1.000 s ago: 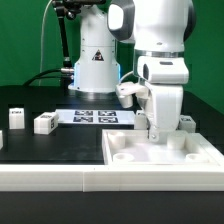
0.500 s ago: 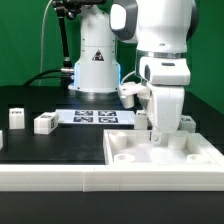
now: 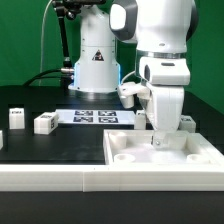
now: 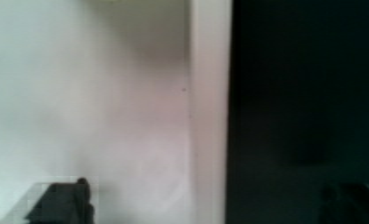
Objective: Assemble one leg
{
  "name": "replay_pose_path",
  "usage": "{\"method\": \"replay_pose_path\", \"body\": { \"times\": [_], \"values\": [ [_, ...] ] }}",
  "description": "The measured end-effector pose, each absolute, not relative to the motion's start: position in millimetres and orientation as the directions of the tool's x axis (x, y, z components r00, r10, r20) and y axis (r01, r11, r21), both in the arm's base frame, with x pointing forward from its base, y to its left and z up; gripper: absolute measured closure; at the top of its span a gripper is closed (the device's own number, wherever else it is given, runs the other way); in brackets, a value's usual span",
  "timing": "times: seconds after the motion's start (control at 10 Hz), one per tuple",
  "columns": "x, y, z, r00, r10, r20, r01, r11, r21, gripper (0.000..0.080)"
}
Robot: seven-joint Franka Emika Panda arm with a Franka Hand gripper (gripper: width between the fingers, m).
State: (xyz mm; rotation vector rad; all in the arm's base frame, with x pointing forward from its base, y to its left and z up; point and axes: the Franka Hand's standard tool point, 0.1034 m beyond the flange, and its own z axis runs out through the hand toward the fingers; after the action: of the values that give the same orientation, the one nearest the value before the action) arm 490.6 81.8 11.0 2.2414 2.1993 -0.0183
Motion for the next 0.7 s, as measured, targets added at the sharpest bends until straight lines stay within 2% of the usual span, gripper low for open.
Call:
{"method": "replay_pose_path", "body": {
  "times": [0.2, 0.5, 0.7],
  "values": [
    [490.9, 82.8, 12.6, 0.028, 1.000, -0.010, 1.000, -0.029, -0.005, 0.0151],
    [491.4, 98.8, 44.9, 0.117, 0.993, -0.015, 0.993, -0.116, 0.033, 0.0150],
    [493.3, 108.4, 61.3, 0.196, 0.980, -0.032, 0.980, -0.195, 0.032, 0.0150]
  ]
}}
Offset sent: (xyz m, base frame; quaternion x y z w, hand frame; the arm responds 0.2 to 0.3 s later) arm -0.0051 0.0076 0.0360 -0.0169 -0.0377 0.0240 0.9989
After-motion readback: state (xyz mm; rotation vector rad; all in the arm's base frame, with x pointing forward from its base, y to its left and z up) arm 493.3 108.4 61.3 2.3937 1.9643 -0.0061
